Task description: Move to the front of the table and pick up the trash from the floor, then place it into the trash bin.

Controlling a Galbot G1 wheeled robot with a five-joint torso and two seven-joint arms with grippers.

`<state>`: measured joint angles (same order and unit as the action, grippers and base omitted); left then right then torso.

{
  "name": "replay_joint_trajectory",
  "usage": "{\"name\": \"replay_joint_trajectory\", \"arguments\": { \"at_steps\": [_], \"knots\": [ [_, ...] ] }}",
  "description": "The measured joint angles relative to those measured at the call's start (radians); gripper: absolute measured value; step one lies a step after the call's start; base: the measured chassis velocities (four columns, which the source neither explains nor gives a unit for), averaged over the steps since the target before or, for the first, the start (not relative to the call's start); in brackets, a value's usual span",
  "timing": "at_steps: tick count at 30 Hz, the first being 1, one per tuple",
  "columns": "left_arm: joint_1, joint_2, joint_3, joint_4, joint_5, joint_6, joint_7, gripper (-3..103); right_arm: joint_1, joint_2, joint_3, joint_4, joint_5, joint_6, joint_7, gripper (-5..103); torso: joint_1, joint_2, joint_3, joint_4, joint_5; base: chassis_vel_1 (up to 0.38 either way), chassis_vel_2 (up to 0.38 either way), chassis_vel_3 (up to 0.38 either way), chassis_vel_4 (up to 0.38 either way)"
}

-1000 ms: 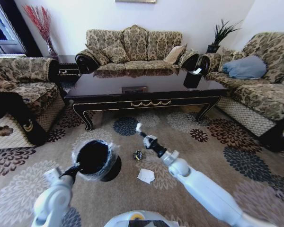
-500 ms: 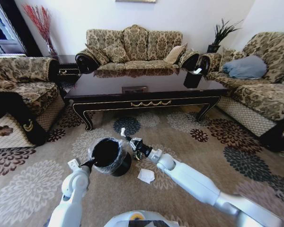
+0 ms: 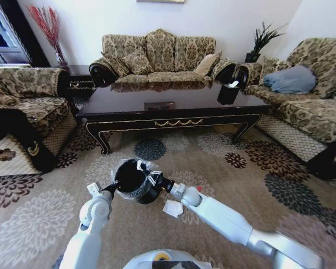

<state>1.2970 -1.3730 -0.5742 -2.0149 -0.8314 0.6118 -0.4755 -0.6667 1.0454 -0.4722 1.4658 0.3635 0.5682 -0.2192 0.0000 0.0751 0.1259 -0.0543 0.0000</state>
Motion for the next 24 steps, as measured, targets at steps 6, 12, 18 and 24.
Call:
{"name": "replay_joint_trajectory", "arguments": {
  "at_steps": [6, 12, 18, 24],
  "knots": [
    [0.044, -0.003, -0.026, -0.030, 0.001, -0.001, 0.000, 4, -0.024, -0.031, 0.010, 0.018, 0.002, -0.012, -0.034, 15, 0.000, 0.000, 0.000, -0.0004, -0.0003, 0.000, 0.000, 0.000, 0.000],
    [0.094, -0.005, -0.064, -0.066, 0.004, -0.001, 0.000, 4, -0.012, -0.036, 0.001, 0.029, 0.003, -0.021, -0.048, 31, 0.000, 0.000, 0.000, 0.0004, 0.0000, 0.000, 0.000, 0.000, 0.000],
    [0.135, -0.019, -0.110, -0.100, 0.003, -0.001, 0.002, 4, -0.019, -0.035, 0.040, 0.043, 0.016, -0.019, -0.047, 52, 0.000, 0.000, 0.000, 0.0000, 0.0000, 0.000, 0.000, 0.000, 0.000],
    [0.151, -0.009, -0.188, -0.126, -0.038, 0.009, -0.015, 4, -0.059, -0.047, 0.186, 0.077, 0.054, -0.082, -0.008, 74, 0.000, 0.000, 0.000, 0.0001, 0.0001, 0.000, 0.000, 0.000, 0.000]
  ]
}}
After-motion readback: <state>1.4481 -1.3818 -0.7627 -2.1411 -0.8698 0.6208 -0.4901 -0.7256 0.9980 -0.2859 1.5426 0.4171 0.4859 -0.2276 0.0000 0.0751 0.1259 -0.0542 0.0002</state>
